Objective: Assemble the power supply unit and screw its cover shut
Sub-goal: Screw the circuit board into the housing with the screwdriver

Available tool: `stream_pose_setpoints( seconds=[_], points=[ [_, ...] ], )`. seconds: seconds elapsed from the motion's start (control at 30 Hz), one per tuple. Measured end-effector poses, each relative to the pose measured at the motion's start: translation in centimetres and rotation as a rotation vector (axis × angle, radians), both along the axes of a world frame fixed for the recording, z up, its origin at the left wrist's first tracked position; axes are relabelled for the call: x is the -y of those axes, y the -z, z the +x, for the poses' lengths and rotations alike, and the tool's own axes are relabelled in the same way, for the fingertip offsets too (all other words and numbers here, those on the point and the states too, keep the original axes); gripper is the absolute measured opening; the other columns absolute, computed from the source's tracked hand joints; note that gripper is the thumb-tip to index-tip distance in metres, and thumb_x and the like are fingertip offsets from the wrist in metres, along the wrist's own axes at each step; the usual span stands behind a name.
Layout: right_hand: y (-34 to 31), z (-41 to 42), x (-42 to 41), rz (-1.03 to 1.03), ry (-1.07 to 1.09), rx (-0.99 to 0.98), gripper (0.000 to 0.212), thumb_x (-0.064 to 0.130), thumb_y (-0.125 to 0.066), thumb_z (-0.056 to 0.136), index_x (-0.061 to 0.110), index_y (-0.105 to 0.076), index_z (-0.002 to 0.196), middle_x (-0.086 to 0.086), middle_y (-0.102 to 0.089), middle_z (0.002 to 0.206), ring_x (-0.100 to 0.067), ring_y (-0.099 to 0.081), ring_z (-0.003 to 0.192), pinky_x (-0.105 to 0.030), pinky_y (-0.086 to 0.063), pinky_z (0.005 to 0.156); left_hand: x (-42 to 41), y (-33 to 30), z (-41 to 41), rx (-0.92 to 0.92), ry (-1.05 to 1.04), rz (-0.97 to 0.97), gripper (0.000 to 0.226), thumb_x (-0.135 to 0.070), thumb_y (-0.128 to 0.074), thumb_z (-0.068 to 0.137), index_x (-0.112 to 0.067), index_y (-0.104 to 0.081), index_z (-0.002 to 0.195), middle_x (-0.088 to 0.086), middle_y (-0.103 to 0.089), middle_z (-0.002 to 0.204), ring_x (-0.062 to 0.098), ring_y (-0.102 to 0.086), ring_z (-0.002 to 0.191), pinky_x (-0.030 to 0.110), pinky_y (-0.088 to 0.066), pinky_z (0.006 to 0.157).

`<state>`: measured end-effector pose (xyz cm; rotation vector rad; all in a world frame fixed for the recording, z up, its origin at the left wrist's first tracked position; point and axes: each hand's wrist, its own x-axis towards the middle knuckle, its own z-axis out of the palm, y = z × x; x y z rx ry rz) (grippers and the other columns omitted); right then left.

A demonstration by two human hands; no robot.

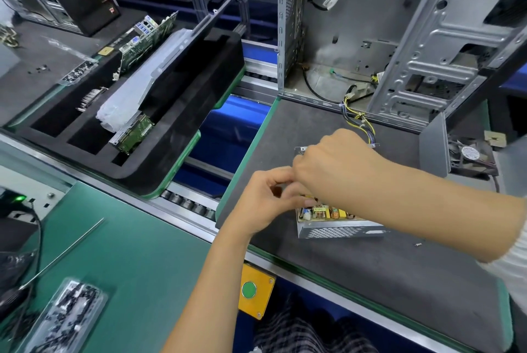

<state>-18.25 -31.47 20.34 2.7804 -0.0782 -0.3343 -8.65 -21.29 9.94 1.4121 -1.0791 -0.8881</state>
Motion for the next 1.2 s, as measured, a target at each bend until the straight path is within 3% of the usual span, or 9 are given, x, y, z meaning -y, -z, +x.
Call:
stream_pose_setpoints(
  seconds=[0.13, 0.27, 0.4, 0.63, 0.77, 0.87, 0.97, 1.1, 1.2],
  points=[
    [-0.5, -0.4, 0.3, 0.208, -0.013, -0.052, 0.041, 0.014, -0.061, 0.083, 0.026, -0.031, 0.108, 0.005, -0.018, 0.076, -0.012, -0.036, 0.055, -0.027, -0.017, 0.042, -0.1, 0.0, 1.0, 0.035, 0.019, 0.060, 0.020, -0.015, -0.079, 0.080, -0.032, -0.076, 0.090, 0.022, -0.062, 0.074, 0.032, -0.053, 0.065, 0.037, -0.046, 0.063],
    [-0.4, -0.3, 0.3, 0.206, -0.084, -0.030, 0.029, 0.014, -0.058, 0.088, 0.023, -0.030, 0.091, 0.005, -0.028, 0.081, -0.019, -0.056, 0.078, -0.027, -0.024, 0.048, -0.9, 0.0, 1.1, 0.025, 0.108, 0.011, 0.030, -0.015, -0.075, 0.083, -0.042, -0.073, 0.096, -0.016, -0.067, 0.072, 0.000, -0.047, 0.061, 0.013, -0.041, 0.065],
    [-0.9, -0.3, 0.3, 0.151, -0.031, -0.038, 0.016, 0.032, -0.045, 0.098, 0.020, -0.036, 0.092, -0.002, -0.056, 0.091, -0.028, -0.061, 0.089, -0.029, -0.016, 0.044, -0.5, 0.2, 0.8, 0.038, 0.068, 0.013, 0.029, -0.024, -0.082, 0.076, -0.043, -0.067, 0.091, -0.014, -0.057, 0.074, 0.008, -0.052, 0.073, 0.030, -0.046, 0.071],
    [-1.2, -0.6, -0.5, -0.013, 0.024, -0.002, 0.050, 0.049, -0.027, 0.099, 0.017, -0.030, 0.060, 0.000, -0.050, 0.073, -0.023, -0.043, 0.064, -0.025, -0.015, 0.046, -0.2, 0.5, 0.1, 0.018, 0.038, 0.024, 0.024, -0.015, -0.081, 0.077, -0.012, -0.071, 0.099, 0.015, -0.070, 0.089, 0.037, -0.063, 0.087, 0.059, -0.050, 0.083],
    [-1.1, -1.1, -0.5, 0.062, -0.027, 0.006, 0.020, 0.037, -0.051, 0.093, 0.022, -0.040, 0.100, 0.001, -0.034, 0.085, -0.022, -0.054, 0.074, -0.028, -0.014, 0.042, -0.4, 0.1, 0.5, 0.061, 0.057, 0.044, 0.030, -0.013, -0.076, 0.083, -0.042, -0.072, 0.090, -0.003, -0.067, 0.077, 0.008, -0.058, 0.073, 0.024, -0.050, 0.074],
    [-1.2, -0.7, -0.4, 0.196, 0.043, -0.085, 0.048, 0.005, -0.058, 0.079, 0.025, -0.033, 0.115, 0.002, -0.020, 0.085, -0.013, -0.030, 0.057, -0.026, -0.014, 0.042, -0.5, 0.0, 1.2, 0.080, 0.063, 0.064, 0.031, -0.018, -0.076, 0.085, -0.049, -0.069, 0.082, -0.008, -0.052, 0.063, 0.005, -0.042, 0.058, 0.014, -0.037, 0.060],
    [-1.6, -0.5, -0.4, 0.138, 0.068, -0.072, 0.036, 0.002, -0.055, 0.082, 0.018, -0.038, 0.109, 0.002, -0.019, 0.076, -0.012, -0.026, 0.053, -0.026, -0.013, 0.043, -0.5, -0.3, 1.1, 0.063, 0.108, 0.048, 0.040, -0.010, -0.073, 0.085, -0.050, -0.067, 0.088, -0.018, -0.057, 0.068, 0.006, -0.045, 0.064, 0.018, -0.040, 0.061],
    [-1.9, -1.0, -1.0, 0.048, 0.047, -0.107, 0.002, 0.018, -0.042, 0.095, 0.017, -0.044, 0.094, 0.001, -0.049, 0.081, -0.025, -0.059, 0.083, -0.027, -0.013, 0.044, 0.0, -0.5, -0.1, 0.028, 0.102, -0.008, 0.037, -0.014, -0.078, 0.079, -0.045, -0.063, 0.092, -0.022, -0.062, 0.073, 0.000, -0.051, 0.067, 0.021, -0.047, 0.066],
    [-1.9, -0.6, -0.8, -0.034, 0.095, -0.064, 0.030, 0.025, -0.041, 0.097, 0.019, -0.035, 0.068, 0.007, -0.046, 0.070, -0.023, -0.056, 0.077, -0.024, -0.015, 0.046, 0.4, -0.2, -0.2, 0.079, 0.045, -0.019, 0.025, -0.015, -0.080, 0.079, -0.032, -0.068, 0.093, -0.019, -0.058, 0.077, 0.002, -0.054, 0.075, 0.027, -0.050, 0.073]
  ],
)
